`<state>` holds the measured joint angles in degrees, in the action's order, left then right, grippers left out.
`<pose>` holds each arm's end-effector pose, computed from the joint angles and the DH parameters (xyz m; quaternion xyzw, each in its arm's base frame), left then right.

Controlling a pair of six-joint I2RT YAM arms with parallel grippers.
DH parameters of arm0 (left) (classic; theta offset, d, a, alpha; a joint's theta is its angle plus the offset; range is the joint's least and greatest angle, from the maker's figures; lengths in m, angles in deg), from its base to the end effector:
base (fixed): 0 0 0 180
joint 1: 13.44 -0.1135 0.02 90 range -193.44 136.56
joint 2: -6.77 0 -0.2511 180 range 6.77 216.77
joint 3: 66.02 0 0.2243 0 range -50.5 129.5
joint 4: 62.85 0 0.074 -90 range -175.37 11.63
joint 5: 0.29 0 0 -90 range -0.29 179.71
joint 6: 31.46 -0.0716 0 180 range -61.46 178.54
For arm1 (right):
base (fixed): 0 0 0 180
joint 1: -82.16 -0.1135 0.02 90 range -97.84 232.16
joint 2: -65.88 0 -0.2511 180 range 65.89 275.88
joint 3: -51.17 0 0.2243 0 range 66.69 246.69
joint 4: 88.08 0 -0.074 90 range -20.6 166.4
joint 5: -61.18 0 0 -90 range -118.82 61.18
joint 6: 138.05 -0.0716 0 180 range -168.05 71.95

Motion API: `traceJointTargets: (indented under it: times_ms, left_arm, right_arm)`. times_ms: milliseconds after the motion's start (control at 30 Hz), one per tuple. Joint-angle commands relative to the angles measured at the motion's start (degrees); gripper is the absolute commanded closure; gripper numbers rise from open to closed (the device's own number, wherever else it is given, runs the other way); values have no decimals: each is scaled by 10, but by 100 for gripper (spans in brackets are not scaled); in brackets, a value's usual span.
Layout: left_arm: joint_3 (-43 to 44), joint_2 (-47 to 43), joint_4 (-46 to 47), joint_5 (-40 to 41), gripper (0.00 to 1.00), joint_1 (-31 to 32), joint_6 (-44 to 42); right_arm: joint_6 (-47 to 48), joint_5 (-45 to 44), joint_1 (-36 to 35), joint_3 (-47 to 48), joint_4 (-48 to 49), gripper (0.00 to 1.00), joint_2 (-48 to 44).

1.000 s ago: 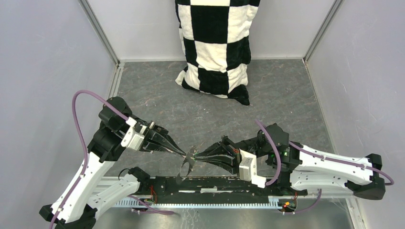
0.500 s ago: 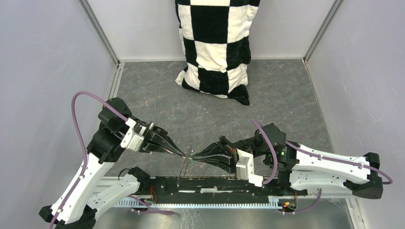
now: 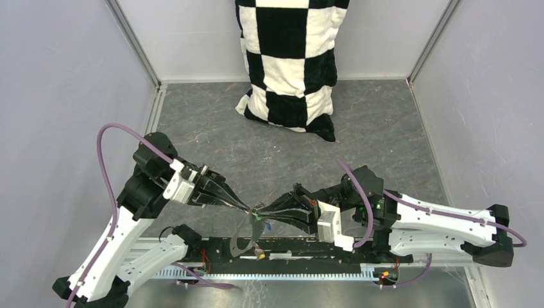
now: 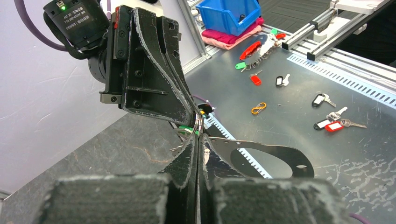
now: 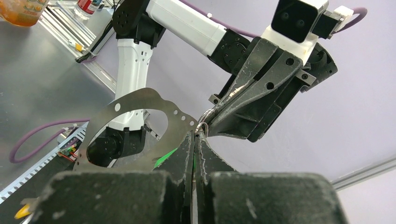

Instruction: Put the keys on the keyring

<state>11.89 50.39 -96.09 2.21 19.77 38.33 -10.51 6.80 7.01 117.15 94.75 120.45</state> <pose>0.0450 -0.1150 0.4145 0.6683 0.2303 -0.5397 0.4573 0.0167 0.2257 0.3950 -0.6204 0.1230 0.4200 0.6508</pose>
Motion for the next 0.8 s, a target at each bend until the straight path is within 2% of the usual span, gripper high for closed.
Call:
traceJointTargets:
  times_ms: [0, 433, 767]
  left_arm:
    - [-2, -5, 0, 6, 98, 2, -24]
    - [-10, -12, -16, 11, 98, 2, -35]
    - [-8, -15, -19, 11, 98, 2, -35]
  right_arm:
    - [-1, 8, -6, 26, 9, 99, 5]
    - [5, 8, -11, 43, 15, 99, 15]
    - [14, 0, -12, 51, -16, 100, 15]
